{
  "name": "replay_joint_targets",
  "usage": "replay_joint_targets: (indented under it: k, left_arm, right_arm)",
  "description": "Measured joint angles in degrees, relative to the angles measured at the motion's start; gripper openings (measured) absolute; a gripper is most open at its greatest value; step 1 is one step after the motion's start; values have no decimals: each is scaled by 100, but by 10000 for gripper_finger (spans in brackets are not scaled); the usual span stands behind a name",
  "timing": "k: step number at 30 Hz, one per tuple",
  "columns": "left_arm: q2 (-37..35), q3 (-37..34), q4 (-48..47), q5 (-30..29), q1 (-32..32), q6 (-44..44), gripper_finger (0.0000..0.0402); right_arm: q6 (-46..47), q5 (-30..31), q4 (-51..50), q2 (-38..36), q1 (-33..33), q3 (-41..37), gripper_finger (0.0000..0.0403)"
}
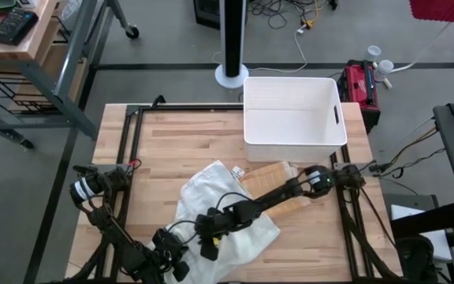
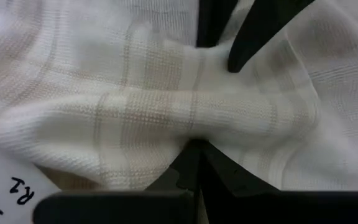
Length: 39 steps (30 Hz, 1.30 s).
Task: Fold towel
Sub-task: Fold the white checkered towel
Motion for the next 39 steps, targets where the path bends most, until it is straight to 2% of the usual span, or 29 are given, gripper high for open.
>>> replay_joint_targets:
  k: [5,10,13,22,28,29,32,35,39]
  left_arm:
    - [-11,35,-7,13,-134,-70,0]
    - [-41,42,-10,8,-237,-214,0]
    - [-353,56,-22,-59,-344,-251,0]
    - [-1816,616,-749,-2326,-1283,322,0]
    - [-2358,726,-698,-4692,-1819,1791,0]
    - [-2406,748,-688,-4913,-1895,2053,0]
    - [-2476,806,-657,-4997,-1948,2697,0]
    - [-2496,886,-588,-5026,-1921,2739,0]
    - [-2463,868,-617,-5025,-1880,2754,0]
  right_arm:
    - [-224,65,-52,-109,72,365,12]
    - [-305,90,-83,-123,151,693,11]
    - [-426,231,-58,-123,165,835,5]
    - [-477,392,396,-84,97,963,2]
    - [-525,535,1080,-81,-56,957,1]
    - [-520,537,1240,-39,-95,957,1]
    - [-458,554,1414,8,-170,960,1]
    - [-468,857,1558,113,-210,944,0]
    - [-504,821,1934,331,-251,1096,4]
